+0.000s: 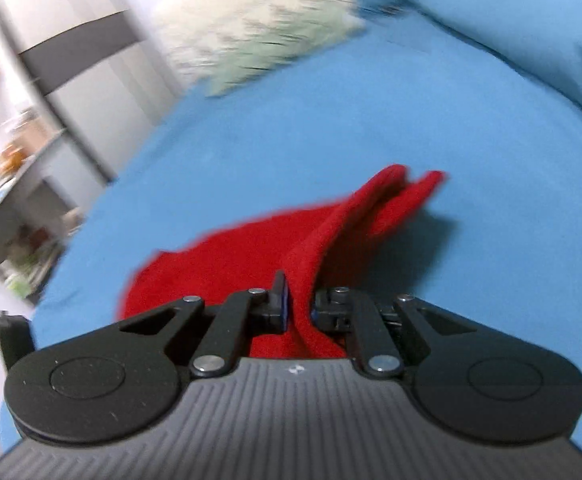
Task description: Fold small clothes
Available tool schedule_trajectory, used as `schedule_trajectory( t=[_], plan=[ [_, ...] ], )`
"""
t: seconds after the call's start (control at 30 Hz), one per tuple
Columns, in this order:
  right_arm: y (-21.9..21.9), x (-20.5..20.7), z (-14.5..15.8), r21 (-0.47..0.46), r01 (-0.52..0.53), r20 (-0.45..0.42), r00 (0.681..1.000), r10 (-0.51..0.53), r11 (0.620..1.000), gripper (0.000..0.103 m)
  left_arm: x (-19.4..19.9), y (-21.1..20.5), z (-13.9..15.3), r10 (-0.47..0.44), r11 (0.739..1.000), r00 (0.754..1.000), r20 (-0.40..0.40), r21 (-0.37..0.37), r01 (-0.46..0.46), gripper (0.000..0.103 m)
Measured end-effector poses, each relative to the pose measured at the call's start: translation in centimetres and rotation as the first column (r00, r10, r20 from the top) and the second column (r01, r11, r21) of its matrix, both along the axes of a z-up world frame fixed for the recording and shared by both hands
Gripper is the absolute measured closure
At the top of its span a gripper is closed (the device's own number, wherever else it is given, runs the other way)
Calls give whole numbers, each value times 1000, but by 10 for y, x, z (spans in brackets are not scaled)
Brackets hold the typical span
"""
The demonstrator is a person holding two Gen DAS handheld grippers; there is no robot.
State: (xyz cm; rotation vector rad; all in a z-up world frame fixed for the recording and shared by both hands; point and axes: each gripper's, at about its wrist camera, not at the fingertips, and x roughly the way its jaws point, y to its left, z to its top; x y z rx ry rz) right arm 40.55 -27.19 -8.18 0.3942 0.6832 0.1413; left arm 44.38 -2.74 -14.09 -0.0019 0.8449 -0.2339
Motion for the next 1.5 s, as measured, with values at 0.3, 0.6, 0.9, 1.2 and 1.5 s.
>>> schedule_trajectory(
  t=[0.3,0.6,0.9,1.2,1.5],
  plan=[
    [221,61,-29,-103,-445,-51,895,442,889,79,-59,109,0,106,994,994,25,-15,-105,3],
    [251,73,-72,-28,-487,-123,868,481,873,35,-82,125,-23,79,995,996,33,-61,-77,3],
    [157,2,-17,-253,-293,66,946,319,922,16,-85,127,-2,66,979,991,112,-201,-42,6],
    [158,-71,-110,-360,-226,-7,971,240,905,19,-70,148,-7,198,931,980,13,-316,-184,39],
    [166,-71,-123,-314,-141,39,986,162,939,20,-68,149,4,190,920,982,3,-349,-177,97]
  ],
)
